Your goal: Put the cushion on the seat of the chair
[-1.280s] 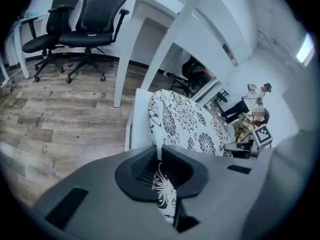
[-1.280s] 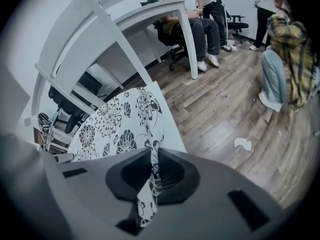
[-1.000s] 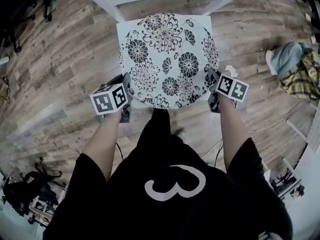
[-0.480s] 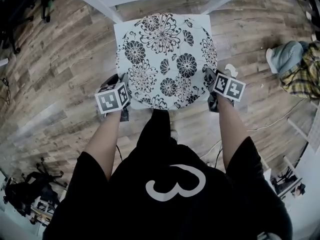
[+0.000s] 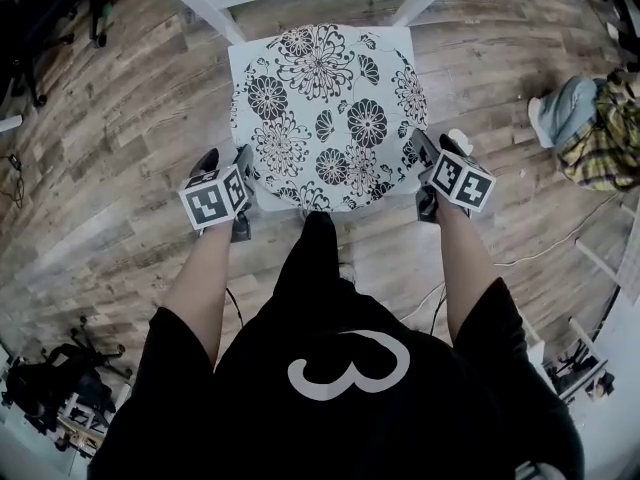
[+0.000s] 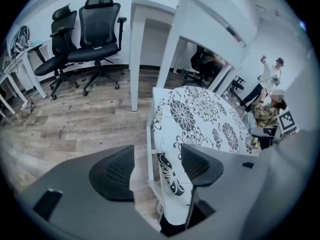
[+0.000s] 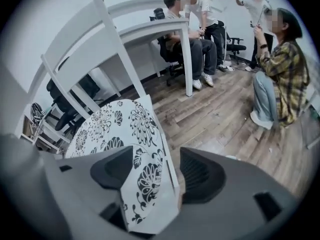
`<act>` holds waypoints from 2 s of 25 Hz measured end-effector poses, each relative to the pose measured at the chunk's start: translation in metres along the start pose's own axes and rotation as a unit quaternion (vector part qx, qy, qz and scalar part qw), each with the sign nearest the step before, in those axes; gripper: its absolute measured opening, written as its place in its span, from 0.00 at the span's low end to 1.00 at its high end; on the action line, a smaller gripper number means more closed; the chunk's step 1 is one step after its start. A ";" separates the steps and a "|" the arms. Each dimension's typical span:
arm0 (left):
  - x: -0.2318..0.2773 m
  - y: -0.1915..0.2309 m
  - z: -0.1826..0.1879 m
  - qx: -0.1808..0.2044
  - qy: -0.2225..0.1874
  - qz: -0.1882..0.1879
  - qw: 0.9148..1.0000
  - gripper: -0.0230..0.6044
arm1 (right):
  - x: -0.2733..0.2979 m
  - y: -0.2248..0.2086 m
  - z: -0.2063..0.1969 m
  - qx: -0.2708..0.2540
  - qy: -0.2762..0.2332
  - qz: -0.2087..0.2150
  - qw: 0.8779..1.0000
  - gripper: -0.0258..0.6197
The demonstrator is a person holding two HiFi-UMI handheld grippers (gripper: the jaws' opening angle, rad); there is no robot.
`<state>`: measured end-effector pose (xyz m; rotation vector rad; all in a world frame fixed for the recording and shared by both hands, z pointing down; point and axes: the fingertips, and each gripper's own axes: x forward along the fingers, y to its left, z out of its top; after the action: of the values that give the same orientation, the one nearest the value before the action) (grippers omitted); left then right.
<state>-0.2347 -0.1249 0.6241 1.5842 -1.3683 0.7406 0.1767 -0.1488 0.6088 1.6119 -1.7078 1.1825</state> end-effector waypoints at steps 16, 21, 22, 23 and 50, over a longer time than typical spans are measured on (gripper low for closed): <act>-0.249 -0.135 0.012 -0.051 -0.210 -0.257 0.942 0.45 | -0.263 0.133 0.020 -0.074 -0.130 0.257 0.955 0.19; -0.355 -0.209 -0.017 -0.006 -0.252 -0.350 0.902 0.34 | -0.369 0.158 -0.005 -0.101 -0.138 0.319 0.932 0.10; -0.376 -0.221 -0.024 0.004 -0.258 -0.361 0.896 0.30 | -0.390 0.162 -0.011 -0.104 -0.138 0.333 0.927 0.09; -0.396 -0.232 -0.030 0.012 -0.263 -0.369 0.892 0.24 | -0.413 0.168 -0.017 -0.110 -0.138 0.351 0.920 0.09; -0.616 -0.355 -0.142 0.177 -0.303 -0.445 0.824 0.06 | -0.640 0.205 -0.120 -0.244 -0.181 0.492 0.816 0.05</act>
<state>-0.0050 0.2719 0.0621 2.6052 -0.6988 -0.1319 0.0624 0.2714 0.0833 0.5937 -2.9610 0.6770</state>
